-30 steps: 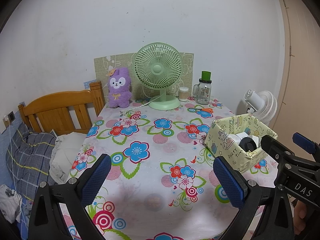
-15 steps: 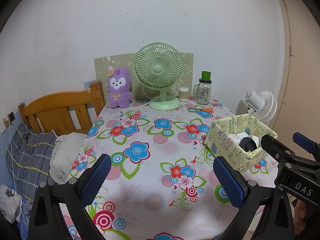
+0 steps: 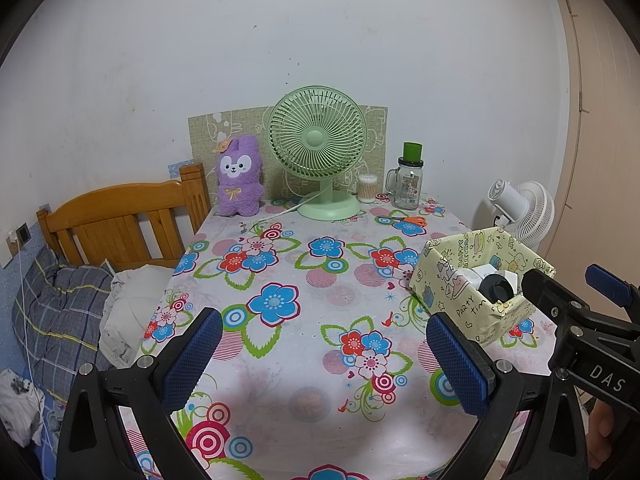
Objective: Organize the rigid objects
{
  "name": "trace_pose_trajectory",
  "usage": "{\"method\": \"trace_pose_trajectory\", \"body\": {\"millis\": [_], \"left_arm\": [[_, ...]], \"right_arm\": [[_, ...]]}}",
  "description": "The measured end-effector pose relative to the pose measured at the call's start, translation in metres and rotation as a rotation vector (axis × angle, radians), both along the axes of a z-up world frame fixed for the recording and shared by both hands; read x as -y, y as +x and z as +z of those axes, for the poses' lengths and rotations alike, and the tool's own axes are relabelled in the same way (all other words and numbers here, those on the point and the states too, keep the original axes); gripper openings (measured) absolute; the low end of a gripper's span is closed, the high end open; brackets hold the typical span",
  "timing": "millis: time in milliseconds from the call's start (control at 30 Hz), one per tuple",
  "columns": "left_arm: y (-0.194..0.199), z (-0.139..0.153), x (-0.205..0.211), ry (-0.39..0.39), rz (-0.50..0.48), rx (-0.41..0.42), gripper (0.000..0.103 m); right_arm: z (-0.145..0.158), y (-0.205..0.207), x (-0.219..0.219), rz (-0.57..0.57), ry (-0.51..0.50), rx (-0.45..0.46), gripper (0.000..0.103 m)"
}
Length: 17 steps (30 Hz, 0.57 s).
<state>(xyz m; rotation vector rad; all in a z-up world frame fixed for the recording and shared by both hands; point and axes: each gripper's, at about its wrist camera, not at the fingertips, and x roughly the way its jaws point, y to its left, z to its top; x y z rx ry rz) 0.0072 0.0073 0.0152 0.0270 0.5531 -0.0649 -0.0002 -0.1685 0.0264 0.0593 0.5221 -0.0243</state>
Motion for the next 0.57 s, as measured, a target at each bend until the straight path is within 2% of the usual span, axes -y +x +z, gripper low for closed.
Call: {"method": "trace_pose_trajectory", "body": {"millis": [567], "left_arm": [[0.0017,-0.0015,-0.0028,-0.005,0.005,-0.009,0.103]], "right_arm": [[-0.0001,0.0022,-0.0015,-0.004,-0.001,0.001,0.101]]}}
